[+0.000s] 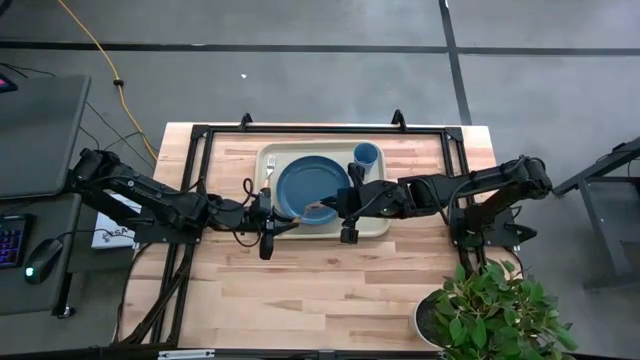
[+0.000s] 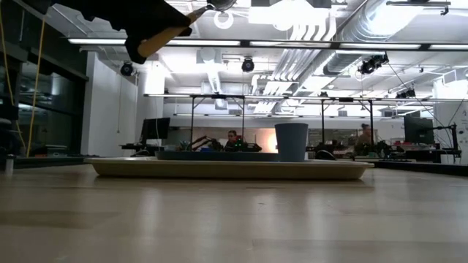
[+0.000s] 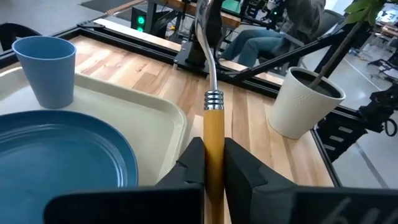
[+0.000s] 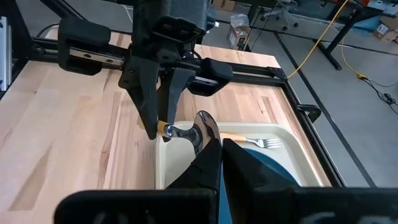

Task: Pick and place plate/cup/fork/spoon on tray
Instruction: Put the yellow spoon on the white tray at the left of the blue plate

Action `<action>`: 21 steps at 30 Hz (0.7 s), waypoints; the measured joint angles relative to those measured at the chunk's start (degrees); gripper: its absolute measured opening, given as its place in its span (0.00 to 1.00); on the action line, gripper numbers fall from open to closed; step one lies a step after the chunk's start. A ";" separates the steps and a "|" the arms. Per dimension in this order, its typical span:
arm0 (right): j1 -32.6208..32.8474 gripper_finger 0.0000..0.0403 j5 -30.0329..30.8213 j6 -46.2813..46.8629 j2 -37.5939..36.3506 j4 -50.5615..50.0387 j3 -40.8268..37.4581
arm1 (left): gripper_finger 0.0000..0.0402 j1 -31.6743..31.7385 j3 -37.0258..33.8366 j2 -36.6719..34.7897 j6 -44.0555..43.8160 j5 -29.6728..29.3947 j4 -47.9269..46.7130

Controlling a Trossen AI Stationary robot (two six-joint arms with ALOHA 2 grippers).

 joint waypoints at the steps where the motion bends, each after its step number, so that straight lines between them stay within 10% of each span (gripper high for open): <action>1: 0.00 0.00 0.04 0.01 0.00 -0.02 0.00 | 0.02 0.02 0.00 0.00 0.10 -0.18 0.00; 10: -0.02 0.05 0.07 3.06 -0.15 -0.27 0.00 | 0.01 0.00 0.00 0.00 0.28 -0.85 -0.06; 21: 0.17 0.48 4.12 4.08 -5.79 -5.13 0.00 | 0.00 0.02 0.00 0.00 0.68 -2.62 -0.37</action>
